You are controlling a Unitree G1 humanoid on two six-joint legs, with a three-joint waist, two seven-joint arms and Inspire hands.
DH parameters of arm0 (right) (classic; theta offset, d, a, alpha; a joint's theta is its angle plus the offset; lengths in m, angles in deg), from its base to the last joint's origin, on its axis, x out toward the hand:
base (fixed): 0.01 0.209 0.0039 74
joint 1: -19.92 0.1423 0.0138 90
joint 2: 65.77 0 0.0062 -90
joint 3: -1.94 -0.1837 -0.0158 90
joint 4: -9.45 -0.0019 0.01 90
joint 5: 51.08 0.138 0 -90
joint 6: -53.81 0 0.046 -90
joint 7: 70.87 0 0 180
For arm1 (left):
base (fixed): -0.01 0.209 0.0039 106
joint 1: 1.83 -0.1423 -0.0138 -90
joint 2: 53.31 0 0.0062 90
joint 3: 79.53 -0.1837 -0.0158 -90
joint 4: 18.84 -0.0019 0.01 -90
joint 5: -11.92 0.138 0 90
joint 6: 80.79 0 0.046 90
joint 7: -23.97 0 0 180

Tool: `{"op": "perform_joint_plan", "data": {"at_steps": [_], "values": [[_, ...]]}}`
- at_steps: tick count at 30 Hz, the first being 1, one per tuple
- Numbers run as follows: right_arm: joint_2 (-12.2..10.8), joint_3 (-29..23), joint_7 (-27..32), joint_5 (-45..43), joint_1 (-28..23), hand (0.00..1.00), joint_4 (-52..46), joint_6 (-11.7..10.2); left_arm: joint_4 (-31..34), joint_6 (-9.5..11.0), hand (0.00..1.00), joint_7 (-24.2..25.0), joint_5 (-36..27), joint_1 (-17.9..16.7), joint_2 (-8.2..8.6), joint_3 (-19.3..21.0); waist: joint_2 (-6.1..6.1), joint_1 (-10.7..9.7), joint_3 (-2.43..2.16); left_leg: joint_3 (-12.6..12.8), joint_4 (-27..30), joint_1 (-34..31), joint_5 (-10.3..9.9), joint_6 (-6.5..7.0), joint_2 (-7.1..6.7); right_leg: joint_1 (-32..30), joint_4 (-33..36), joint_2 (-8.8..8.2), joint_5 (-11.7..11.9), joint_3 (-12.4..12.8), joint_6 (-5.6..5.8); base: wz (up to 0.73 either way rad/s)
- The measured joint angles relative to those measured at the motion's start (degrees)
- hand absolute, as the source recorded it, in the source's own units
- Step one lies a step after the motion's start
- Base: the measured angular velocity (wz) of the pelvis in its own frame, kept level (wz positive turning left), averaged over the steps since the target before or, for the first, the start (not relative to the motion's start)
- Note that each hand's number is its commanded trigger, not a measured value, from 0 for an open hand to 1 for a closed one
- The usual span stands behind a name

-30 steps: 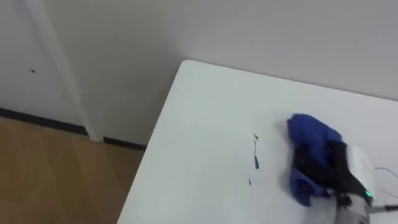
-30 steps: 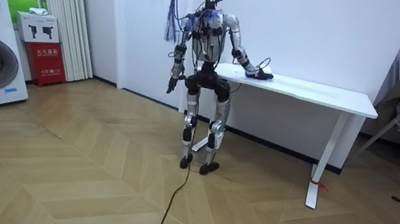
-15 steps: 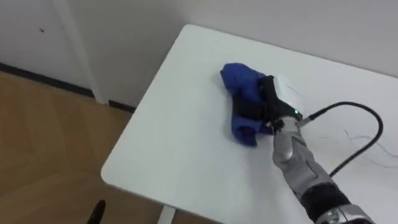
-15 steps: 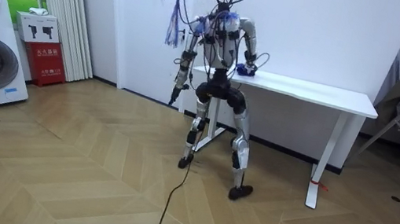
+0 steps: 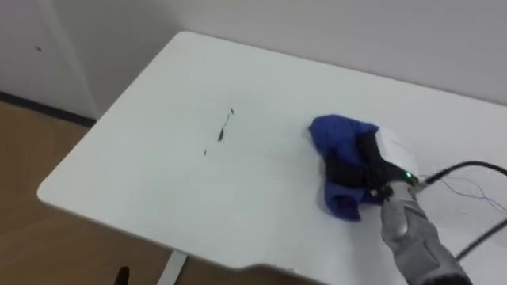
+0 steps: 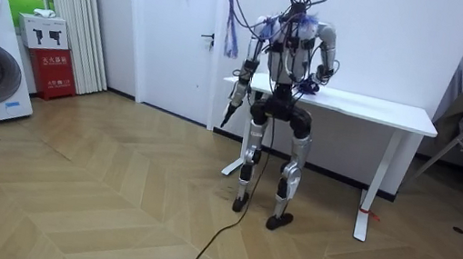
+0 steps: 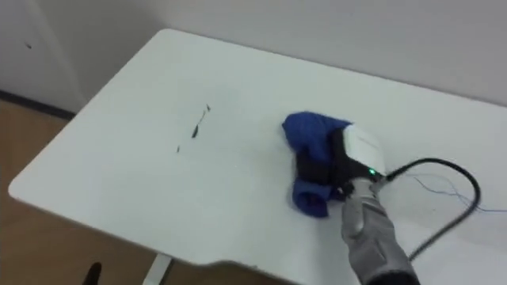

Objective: Wipe table

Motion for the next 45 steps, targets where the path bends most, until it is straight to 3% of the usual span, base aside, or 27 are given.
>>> {"op": "perform_joint_plan", "data": {"at_steps": [3, 5, 6, 7, 8, 11, 14, 17, 20, 21, 23, 25, 27, 28, 31, 34, 36, 39, 42, 43, 45], "values": [[-0.02, 0.23, 1.16, 0.26, -0.82, 1.0, 0.34, -1.25, 1.4, -0.45, 0.0, -0.93, -3.37, -0.28, 0.07, 0.2, -0.11, -0.3, -0.12, -1.21, -2.24, 0.32, 0.95, 0.15, -0.76, 0.52, -1.26, 0.11, 0.17, -0.22, -0.11, 0.28], [0.22, -0.36, 5.05, 0.99, -4.88, 1.0, 0.56, -4.12, 1.4, -0.67, 0.0, -1.57, -3.75, -0.69, -0.23, 1.18, -0.54, -2.74, -0.28, -3.16, -3.4, 1.37, 1.14, 0.3, -1.78, 2.53, -1.96, -0.56, 0.64, -0.63, 2.94, 0.52], [0.19, -0.63, 6.2, 1.26, -6.02, 1.0, 0.81, -5.04, 1.4, -0.66, 0.0, -1.8, -3.73, -0.82, -0.23, 1.44, -0.57, -3.44, -0.29, -3.55, -3.59, 1.8, 1.15, 0.3, -1.92, 3.36, -2.18, -0.61, 0.89, -0.82, 3.57, 0.61], [-0.02, -2.13, 8.56, 1.44, -8.58, 1.0, 1.26, -7.3, 1.4, -0.62, 0.0, -1.85, -3.62, -0.85, -0.25, 2.76, -0.67, -4.86, -0.26, -4.54, -4.13, 2.52, 1.15, 0.3, -2.42, 5.08, -3.16, -0.94, 1.36, -1.52, 6.63, 0.6], [-0.02, -3.97, 10.92, 1.64, -11.47, 1.0, 1.28, -9.22, 1.46, -0.43, 0.0, -1.85, -2.86, -1.37, -0.58, 4.65, -1.73, -5.96, -0.62, -4.67, -4.34, 2.89, 1.15, 0.31, -2.99, 6.34, -4.1, -1.38, 1.11, -1.49, 8.83, 0.53], [0.21, -10.93, 16.35, 1.91, -18.89, 1.0, 1.22, -11.75, 1.34, 0.61, 0.0, -2.47, 1.74, -3.14, -0.98, 10.4, -2.31, -7.44, -0.9, -4.72, -4.9, 4.98, 1.14, 0.31, -3.48, 9.36, -6.01, -1.37, 1.42, -1.56, 9.79, 0.13], [1.16, -16.81, 19.67, 3.71, -22.68, 1.0, 1.89, -11.78, 1.35, 0.79, 0.0, -3.56, 3.21, -4.6, -1.18, 12.68, -1.8, -9.36, -1.24, -4.72, -5.47, 5.64, 0.97, 0.56, -3.71, 10.38, -6.12, -1.62, 1.58, -2.82, 10.07, 0.09], [2.29, -16.42, 19.49, 4.9, -20.35, 1.0, 4.52, -10.79, 1.4, 0.83, 0.0, -3.54, 1.45, -3.81, -1.01, 11.5, -1.35, -8.86, -1.34, -4.86, -5.77, 5.91, 0.83, 0.8, -3.69, 10.44, -6.03, -1.52, 1.65, -2.83, 10.17, -0.05], [2.41, -14.2, 17.03, 4.91, -15.73, 1.0, 6.42, -6.88, 1.34, 0.87, 0.0, -3.34, 1.28, -2.77, 0.27, 8.67, -0.86, -8.11, -1.41, -4.62, -5.96, 6.15, 0.83, 0.73, -3.37, 10.16, -5.38, -1.33, 1.75, -2.21, 9.98, -0.17], [2.65, -12.61, 14.6, 4.83, -13.91, 1.0, 4.95, -3.68, 1.33, 0.87, 0.0, -3.14, 1.27, -2.12, 0.8, 7.64, -0.8, -7.05, -1.38, -3.94, -6.07, 6.09, 1.02, 0.56, -3.08, 9.1, -4.36, -1.28, 1.8, -1.9, 9.72, -0.35], [3.04, -8.7, 9.9, 4.71, -9.99, 1.0, 3.28, -0.09, 1.49, 0.84, 0.0, -2.9, 1.28, -1.28, 1.37, 6.72, -1.01, -4.87, -1.3, -3.72, -6.23, 5.19, 1.22, 0.31, -2.92, 7.0, -3.27, -0.95, 2.0, -0.85, 9.07, -0.54], [3.15, -4.02, 6.05, 4.45, -4.85, 1.0, 2.67, 1.28, 1.84, 0.81, 0.0, -2.65, 1.32, -0.89, 1.43, 5.49, -1.73, -3.57, -1.0, -4.53, -6.26, 4.14, 1.82, 0.44, -2.87, 5.48, -3.12, -0.51, 2.47, -0.49, 8.32, -0.28], [3.18, -1.66, 3.3, 3.25, 0.67, 1.0, 2.98, 1.07, 3.28, 0.68, 0.0, -1.91, 1.33, -0.65, 1.39, 4.0, -2.57, -2.62, -0.27, -5.69, -6.16, 3.2, 2.43, 0.48, -2.95, 4.93, -3.31, -0.34, 2.5, -1.06, 8.2, 0.28], [3.19, -1.72, 3.21, 2.77, 1.71, 1.0, 3.53, 0.81, 3.76, 0.71, 0.0, -1.71, 1.3, -0.73, 1.37, 4.02, -2.73, -2.38, -0.11, -6.21, -6.14, 3.09, 2.49, 0.48, -3.03, 4.85, -3.53, -0.35, 2.5, -1.46, 8.2, 0.41], [3.83, -3.82, 3.27, 3.65, 3.59, 1.0, 7.27, -1.15, 3.73, 0.52, 0.0, -1.13, 1.27, -2.7, -0.08, 4.8, -3.33, -1.91, -0.06, -8.28, -6.28, 3.03, 2.82, 0.61, -3.45, 6.18, -4.69, -0.45, 2.54, -3.25, 8.29, 0.43], [5.3, -10.6, 5.13, 5.27, -1.04, 1.0, 12.85, -3.37, 3.26, 0.34, 0.0, -0.69, 1.36, -6.22, -0.49, 8.08, -3.38, -2.72, -0.05, -9.74, -6.29, 3.69, 2.57, 0.95, -3.84, 8.08, -5.28, -0.61, 2.62, -3.99, 8.42, 0.41], [5.85, -18.26, 8.63, 7.66, -6.88, 1.0, 14.07, -6.84, 2.93, 0.3, 0.0, -0.7, 1.63, -9.91, -0.9, 11.63, -3.16, -6.55, -0.14, -10.08, -6.12, 4.55, 2.39, 1.23, -4.54, 10.5, -6.18, -0.97, 2.74, -5.31, 8.64, 0.48], [8.53, -24.77, 11.84, 8.41, -12.31, 1.0, 15.49, -8.46, 1.79, 0.42, 0.0, -0.82, 1.93, -11.21, -1.6, 14.21, -2.59, -8.01, -0.55, -9.18, -6.18, 5.61, 2.3, 1.38, -4.87, 11.58, -6.06, -1.44, 2.74, -4.38, 8.83, 0.13], [9.62, -24.88, 11.94, 9.95, -12.55, 1.0, 16.36, -7.84, 1.05, 0.47, 0.0, -0.78, 1.95, -9.6, -1.99, 13.23, -1.81, -9.03, -1.08, -9.18, -6.21, 6.39, 2.16, 1.59, -5.04, 12.19, -6.03, -1.62, 2.62, -4.21, 9.37, -0.12], [9.58, -24.64, 11.94, 10.09, -12.14, 1.0, 16.25, -7.56, 1.08, 0.48, 0.0, -0.79, 1.74, -8.89, -1.98, 12.43, -1.61, -9.03, -1.07, -9.16, -6.26, 6.43, 2.05, 1.71, -5.02, 12.13, -6.03, -1.6, 2.53, -4.21, 9.52, -0.15], [8.68, -21.73, 11.84, 10.96, -9.67, 1.0, 15.95, -4.46, 1.13, 0.5, 0.0, -0.82, 1.34, -5.04, -1.73, 9.36, -1.23, -7.96, -1.06, -8.22, -6.71, 6.48, 1.8, 1.63, -4.81, 11.66, -6.09, -1.47, 2.16, -3.37, 10.09, -0.37]]}}
